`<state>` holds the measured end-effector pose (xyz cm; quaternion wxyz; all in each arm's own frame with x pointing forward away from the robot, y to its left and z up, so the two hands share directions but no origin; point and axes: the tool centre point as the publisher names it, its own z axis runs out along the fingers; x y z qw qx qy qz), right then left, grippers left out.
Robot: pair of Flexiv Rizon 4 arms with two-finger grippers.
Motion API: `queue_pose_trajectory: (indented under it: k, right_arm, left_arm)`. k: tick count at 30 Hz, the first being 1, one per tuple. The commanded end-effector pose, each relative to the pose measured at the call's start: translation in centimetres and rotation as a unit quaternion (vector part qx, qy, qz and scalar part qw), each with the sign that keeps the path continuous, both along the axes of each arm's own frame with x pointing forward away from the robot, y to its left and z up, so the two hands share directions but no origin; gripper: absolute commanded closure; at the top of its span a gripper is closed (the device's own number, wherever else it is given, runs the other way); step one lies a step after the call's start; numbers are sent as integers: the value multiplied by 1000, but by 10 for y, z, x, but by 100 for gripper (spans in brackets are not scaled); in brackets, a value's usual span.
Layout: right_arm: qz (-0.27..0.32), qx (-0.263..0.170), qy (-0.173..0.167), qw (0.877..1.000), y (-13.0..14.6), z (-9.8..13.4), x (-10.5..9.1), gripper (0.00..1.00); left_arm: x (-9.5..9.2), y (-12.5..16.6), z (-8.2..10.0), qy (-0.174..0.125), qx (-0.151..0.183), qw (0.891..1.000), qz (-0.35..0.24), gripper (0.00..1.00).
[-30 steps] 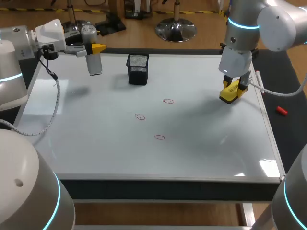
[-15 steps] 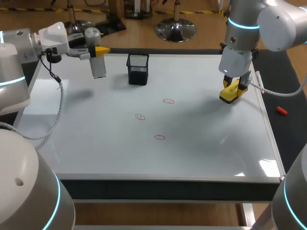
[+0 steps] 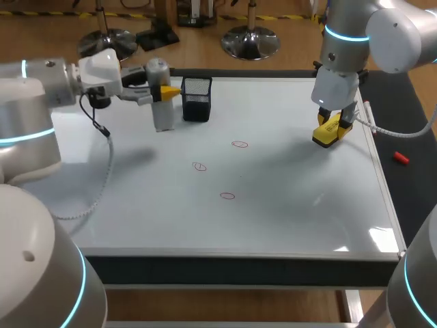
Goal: Pick up the inspection probe, press it on each red-marked spot on the whiteboard one by one, put down the probe, pick up the eraser, and wipe off all the red marks.
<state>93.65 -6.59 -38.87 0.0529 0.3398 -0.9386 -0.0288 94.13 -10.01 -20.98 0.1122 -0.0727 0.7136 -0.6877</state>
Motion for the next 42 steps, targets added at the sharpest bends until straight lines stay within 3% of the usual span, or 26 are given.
queue_pose_trajectory:
  k: [1, 8, 16, 42]
  right_arm:
    - [1, -2, 1, 1000, 0, 1, 1, 100]
    - [1, -2, 1, 1000, 0, 1, 1, 100]
    - [1, -2, 1, 1000, 0, 1, 1, 100]
    - [1, -2, 1, 1000, 0, 1, 1, 100]
  left_arm:
    - [-19, -9, -5, -7, -6, 1000, -1, 100]
    - [-47, -26, -15, 5, -11, 1000, -24, 100]
    - [-63, -41, -34, 15, -22, 998, -51, 100]
    - [-63, -68, -65, 27, -21, 994, -102, 100]
